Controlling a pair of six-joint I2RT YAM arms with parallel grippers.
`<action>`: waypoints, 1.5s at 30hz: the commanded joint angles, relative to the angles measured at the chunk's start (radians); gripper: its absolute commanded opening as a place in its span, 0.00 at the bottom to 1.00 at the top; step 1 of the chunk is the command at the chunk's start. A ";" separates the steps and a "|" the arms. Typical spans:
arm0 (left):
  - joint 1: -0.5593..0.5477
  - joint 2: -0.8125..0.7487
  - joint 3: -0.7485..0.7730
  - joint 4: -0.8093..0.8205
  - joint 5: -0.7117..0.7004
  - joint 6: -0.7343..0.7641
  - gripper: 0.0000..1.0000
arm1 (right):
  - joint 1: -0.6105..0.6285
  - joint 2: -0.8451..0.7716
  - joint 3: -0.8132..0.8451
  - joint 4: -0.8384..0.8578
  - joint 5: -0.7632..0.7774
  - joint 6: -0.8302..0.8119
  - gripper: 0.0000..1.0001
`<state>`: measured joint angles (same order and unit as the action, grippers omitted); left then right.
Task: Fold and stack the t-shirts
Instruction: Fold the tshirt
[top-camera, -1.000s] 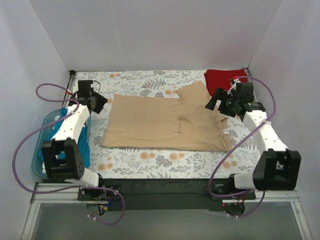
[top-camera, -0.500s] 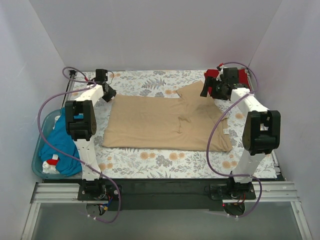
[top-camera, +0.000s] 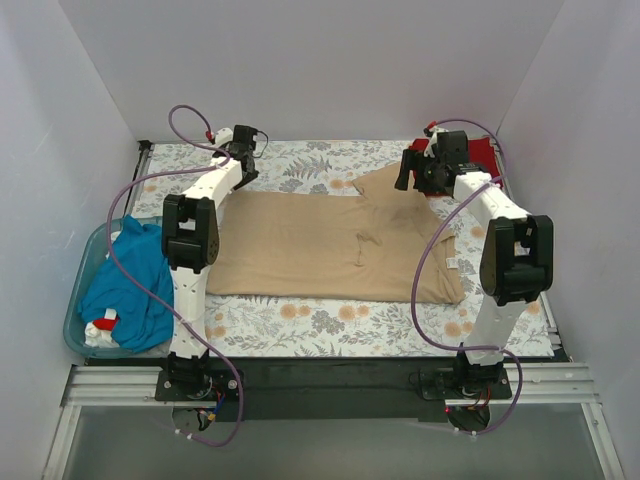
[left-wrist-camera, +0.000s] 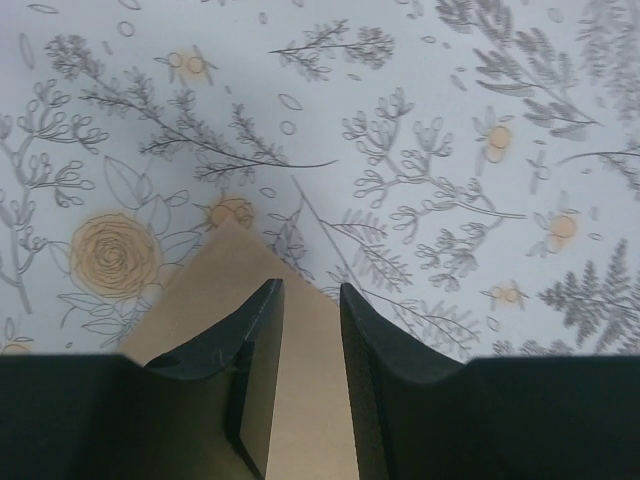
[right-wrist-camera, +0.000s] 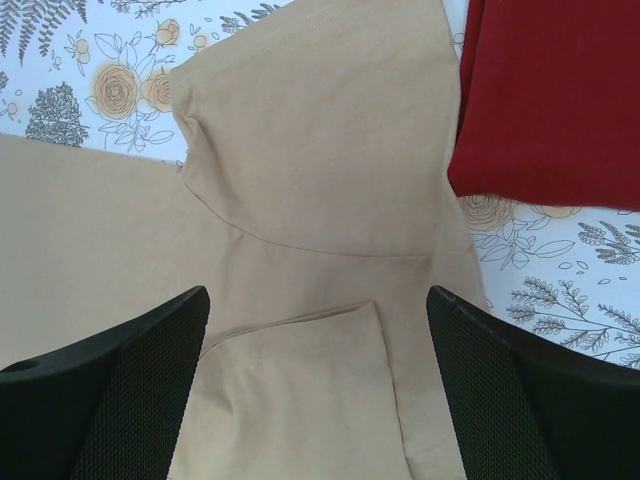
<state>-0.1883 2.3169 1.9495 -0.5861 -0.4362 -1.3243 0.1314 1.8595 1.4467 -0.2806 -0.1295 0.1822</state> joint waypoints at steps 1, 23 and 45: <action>0.009 0.019 0.054 -0.080 -0.176 0.002 0.29 | -0.003 0.015 0.063 0.037 0.001 -0.018 0.95; 0.013 0.111 0.092 -0.143 -0.222 0.005 0.00 | -0.003 0.073 0.075 0.037 -0.013 -0.009 0.94; 0.107 0.047 0.011 -0.146 -0.225 0.013 0.00 | 0.001 0.362 0.389 -0.022 0.025 -0.098 0.80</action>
<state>-0.0998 2.4100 1.9793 -0.6899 -0.6426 -1.3159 0.1314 2.1876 1.7657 -0.2924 -0.1040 0.0986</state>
